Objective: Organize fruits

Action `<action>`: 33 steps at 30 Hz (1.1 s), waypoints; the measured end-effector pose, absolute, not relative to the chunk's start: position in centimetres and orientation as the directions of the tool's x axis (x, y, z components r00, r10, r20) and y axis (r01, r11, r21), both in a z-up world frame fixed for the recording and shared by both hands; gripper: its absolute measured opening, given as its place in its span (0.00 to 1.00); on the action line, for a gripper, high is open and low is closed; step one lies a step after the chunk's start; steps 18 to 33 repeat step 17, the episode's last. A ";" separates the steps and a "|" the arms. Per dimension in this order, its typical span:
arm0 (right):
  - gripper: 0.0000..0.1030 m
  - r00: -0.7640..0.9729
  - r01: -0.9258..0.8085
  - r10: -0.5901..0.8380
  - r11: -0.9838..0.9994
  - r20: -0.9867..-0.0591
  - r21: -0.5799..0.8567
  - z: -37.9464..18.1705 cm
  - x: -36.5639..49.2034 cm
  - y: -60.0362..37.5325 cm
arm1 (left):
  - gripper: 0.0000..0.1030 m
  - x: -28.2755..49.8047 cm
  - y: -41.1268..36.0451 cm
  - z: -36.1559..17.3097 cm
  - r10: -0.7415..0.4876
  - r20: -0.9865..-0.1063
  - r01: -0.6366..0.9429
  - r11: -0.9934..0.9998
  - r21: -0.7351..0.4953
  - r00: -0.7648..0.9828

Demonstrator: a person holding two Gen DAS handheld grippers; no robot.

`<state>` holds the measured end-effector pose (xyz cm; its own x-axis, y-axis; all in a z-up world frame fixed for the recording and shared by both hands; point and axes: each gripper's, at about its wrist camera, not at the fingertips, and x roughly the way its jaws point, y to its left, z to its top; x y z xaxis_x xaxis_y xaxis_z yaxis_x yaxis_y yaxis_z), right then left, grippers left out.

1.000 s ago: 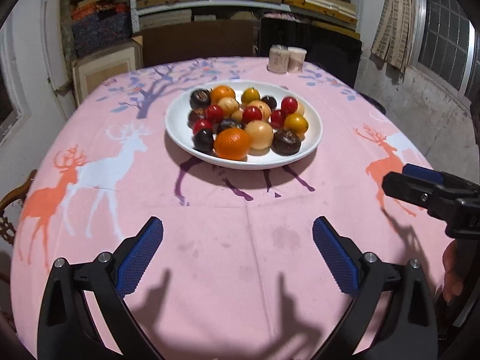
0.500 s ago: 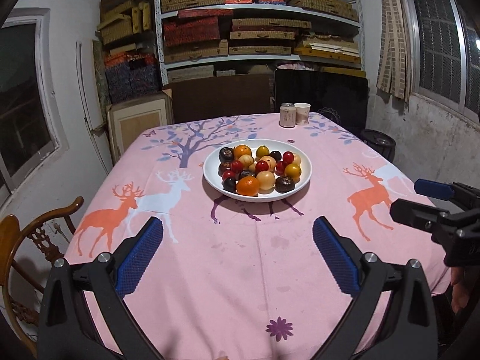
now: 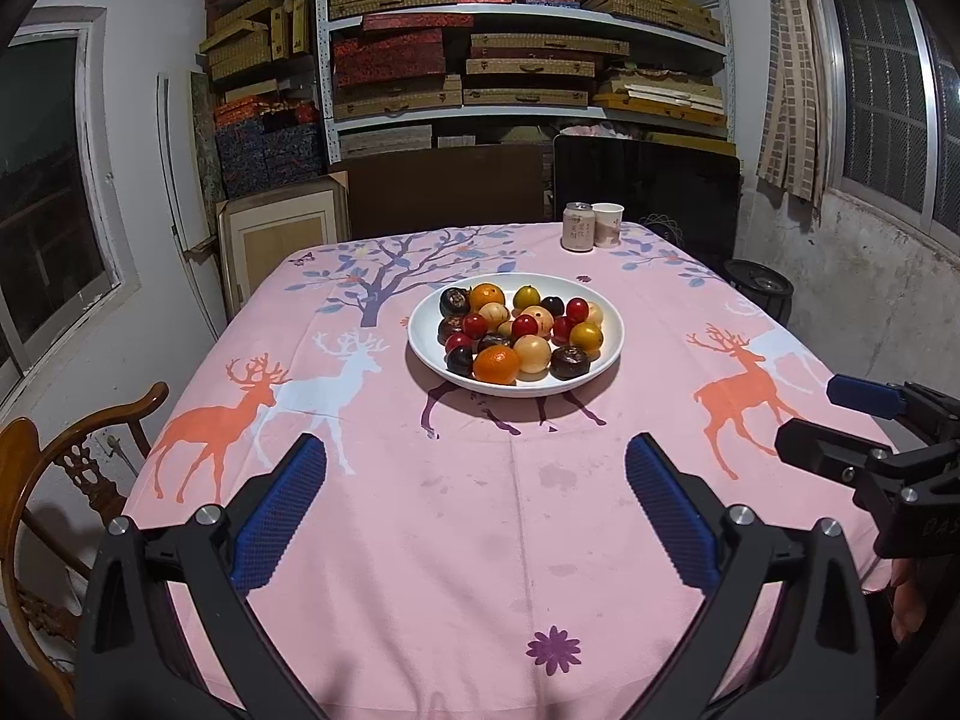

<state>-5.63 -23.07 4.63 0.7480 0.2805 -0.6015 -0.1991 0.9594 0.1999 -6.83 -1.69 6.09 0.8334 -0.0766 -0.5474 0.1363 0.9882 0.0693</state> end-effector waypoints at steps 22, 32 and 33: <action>0.96 0.749 -0.184 0.276 0.960 -0.602 0.211 4.4 -5.5 -23.4 | 0.95 -6.0 -1.2 6.0 -0.032 -0.541 0.103 0.989 0.102 0.840; 0.96 0.749 -0.184 0.276 0.960 -0.602 0.211 4.4 -5.5 -23.4 | 0.95 -6.0 -1.2 6.0 -0.032 -0.541 0.103 0.989 0.102 0.840; 0.96 0.749 -0.184 0.276 0.960 -0.602 0.211 4.4 -5.5 -23.4 | 0.95 -6.0 -1.2 6.0 -0.032 -0.541 0.103 0.989 0.102 0.840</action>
